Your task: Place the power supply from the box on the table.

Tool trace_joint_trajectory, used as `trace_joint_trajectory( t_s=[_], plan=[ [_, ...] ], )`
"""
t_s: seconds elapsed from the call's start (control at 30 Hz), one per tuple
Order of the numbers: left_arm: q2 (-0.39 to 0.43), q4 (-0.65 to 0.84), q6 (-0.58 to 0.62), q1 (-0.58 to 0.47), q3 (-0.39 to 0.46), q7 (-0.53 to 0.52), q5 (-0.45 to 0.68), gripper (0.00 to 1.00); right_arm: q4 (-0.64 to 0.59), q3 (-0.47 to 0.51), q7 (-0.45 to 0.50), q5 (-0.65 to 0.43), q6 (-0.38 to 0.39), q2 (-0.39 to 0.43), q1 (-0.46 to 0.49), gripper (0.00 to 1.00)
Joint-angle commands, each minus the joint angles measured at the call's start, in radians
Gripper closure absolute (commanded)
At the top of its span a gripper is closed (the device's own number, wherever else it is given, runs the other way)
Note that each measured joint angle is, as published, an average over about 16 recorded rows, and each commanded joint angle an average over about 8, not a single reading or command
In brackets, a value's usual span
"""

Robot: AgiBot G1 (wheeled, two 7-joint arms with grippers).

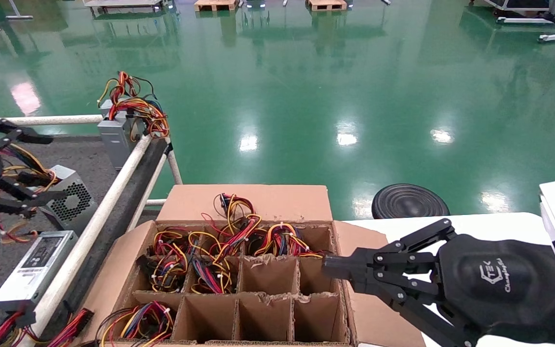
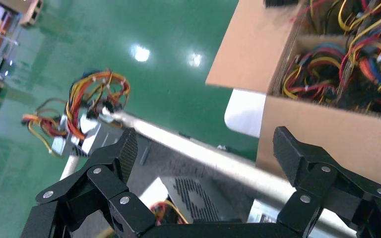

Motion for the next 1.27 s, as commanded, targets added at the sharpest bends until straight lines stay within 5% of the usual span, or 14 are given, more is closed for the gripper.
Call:
trace_joint_trajectory(
  t_s=[0.03,0.43,0.7,1.27],
  plan=[
    [0.004,-0.007,0.004,0.002,0.001,0.0,-0.013,0.0,0.0,0.0,0.0,0.0,0.0,0.0,0.0,1.0],
    [0.096,-0.079,0.078,0.101,-0.026,0.062,-0.215,0.0,0.0,0.0,0.0,0.0,0.0,0.0,0.0,0.95],
    [0.156,-0.126,0.139,0.211,-0.047,0.095,-0.384,0.0,0.0,0.0,0.0,0.0,0.0,0.0,0.0,0.0],
    [0.179,-0.156,0.162,0.274,-0.065,0.099,-0.462,0.0,0.0,0.0,0.0,0.0,0.0,0.0,0.0,0.0]
  ],
)
